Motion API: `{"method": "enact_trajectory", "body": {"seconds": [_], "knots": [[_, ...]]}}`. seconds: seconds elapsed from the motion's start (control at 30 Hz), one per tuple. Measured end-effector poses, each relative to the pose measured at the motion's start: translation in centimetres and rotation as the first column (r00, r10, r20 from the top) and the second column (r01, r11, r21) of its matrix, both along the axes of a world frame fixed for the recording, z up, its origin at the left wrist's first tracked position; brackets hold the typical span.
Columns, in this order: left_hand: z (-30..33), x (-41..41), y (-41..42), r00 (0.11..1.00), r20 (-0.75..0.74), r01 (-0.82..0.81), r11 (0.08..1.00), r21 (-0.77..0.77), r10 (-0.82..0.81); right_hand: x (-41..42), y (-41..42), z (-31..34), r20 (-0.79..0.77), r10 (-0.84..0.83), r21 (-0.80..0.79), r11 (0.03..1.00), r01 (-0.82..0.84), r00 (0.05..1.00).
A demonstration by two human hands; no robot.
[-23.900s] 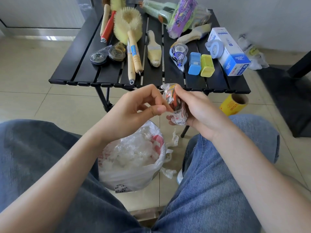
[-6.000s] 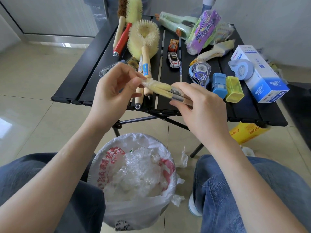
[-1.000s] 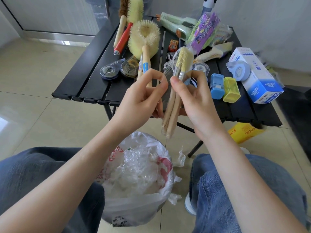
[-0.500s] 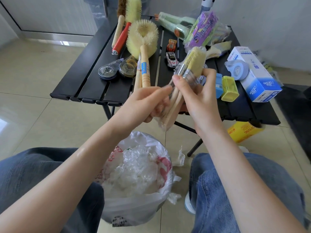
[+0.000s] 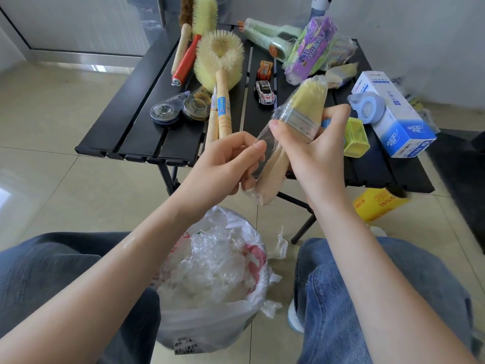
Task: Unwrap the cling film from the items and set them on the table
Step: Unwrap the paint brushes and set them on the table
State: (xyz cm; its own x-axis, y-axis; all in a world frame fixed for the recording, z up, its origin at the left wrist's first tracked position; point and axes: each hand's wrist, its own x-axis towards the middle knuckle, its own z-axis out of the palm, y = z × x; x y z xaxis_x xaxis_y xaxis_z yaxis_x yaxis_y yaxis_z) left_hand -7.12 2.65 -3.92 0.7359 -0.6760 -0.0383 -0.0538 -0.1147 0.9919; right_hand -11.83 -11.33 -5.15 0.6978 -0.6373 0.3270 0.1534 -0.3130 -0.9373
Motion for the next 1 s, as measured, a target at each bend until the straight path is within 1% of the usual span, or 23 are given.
{"method": "enact_trajectory", "body": {"seconds": [0.13, 0.2, 0.33, 0.43, 0.5, 0.57, 0.63, 0.7, 0.73, 0.8, 0.87, 0.93, 1.0], "knots": [[0.3, 0.1, -0.1, 0.998, -0.053, -0.019, 1.000, 0.021, 0.020, 0.1, 0.2, -0.3, 0.020, -0.018, -0.022, 1.000, 0.018, 1.000], [0.5, 0.0, -0.2, 0.997, -0.064, -0.043, 0.999, 0.018, 0.044, 0.2, 0.4, -0.4, 0.031, -0.020, -0.062, 0.998, 0.022, 0.999], [0.3, -0.3, -0.6, 0.999, 0.002, -0.046, 0.994, 0.098, 0.046, 0.2, 0.8, -0.3, 0.073, -0.047, -0.186, 0.981, 0.060, 0.996], [-0.1, -0.2, -0.3, 0.995, 0.095, 0.004, 0.991, 0.131, -0.016, 0.0, 0.6, 0.1, 0.087, -0.054, -0.194, 0.978, 0.070, 0.995], [-0.3, 0.0, 0.0, 0.983, 0.180, 0.003, 0.992, 0.129, -0.027, 0.0, 0.6, 0.1, 0.071, -0.043, -0.175, 0.983, 0.055, 0.997], [-0.6, 0.1, 0.2, 0.975, 0.221, -0.005, 0.995, 0.104, -0.018, 0.0, 0.5, 0.2, 0.032, -0.012, -0.121, 0.993, 0.016, 0.999], [-0.8, 0.0, 0.3, 0.977, 0.214, -0.025, 0.998, 0.053, 0.013, 0.0, 0.6, 0.6, -0.018, 0.040, -0.001, 0.999, -0.040, 0.999], [-0.9, -0.2, 0.2, 0.968, 0.241, -0.075, 0.996, 0.037, 0.064, -0.1, 0.5, 0.9, -0.014, 0.095, 0.133, 0.987, -0.092, 0.995], [-1.0, -0.3, 0.1, 0.966, 0.246, -0.091, 0.996, 0.026, 0.082, -0.1, 0.4, 1.1, -0.005, 0.104, 0.172, 0.980, -0.101, 0.995], [-1.1, -0.3, 0.0, 0.974, 0.205, -0.093, 0.996, -0.014, 0.094, -0.1, 0.5, 1.1, -0.007, 0.121, 0.221, 0.968, -0.117, 0.993], [-0.8, -0.1, 0.0, 0.988, 0.114, -0.098, 0.994, -0.055, 0.104, -0.1, 0.5, 0.8, -0.008, 0.180, 0.284, 0.943, -0.170, 0.984], [-0.5, 0.1, 0.1, 0.993, -0.023, -0.118, 0.991, -0.067, 0.116, -0.1, 0.7, 0.6, 0.006, 0.238, 0.335, 0.915, -0.226, 0.971], [-0.2, 0.2, 0.2, 0.977, -0.176, -0.132, 0.990, -0.056, 0.120, -0.2, 1.0, 0.7, 0.024, 0.304, 0.343, 0.892, -0.294, 0.952]]}}
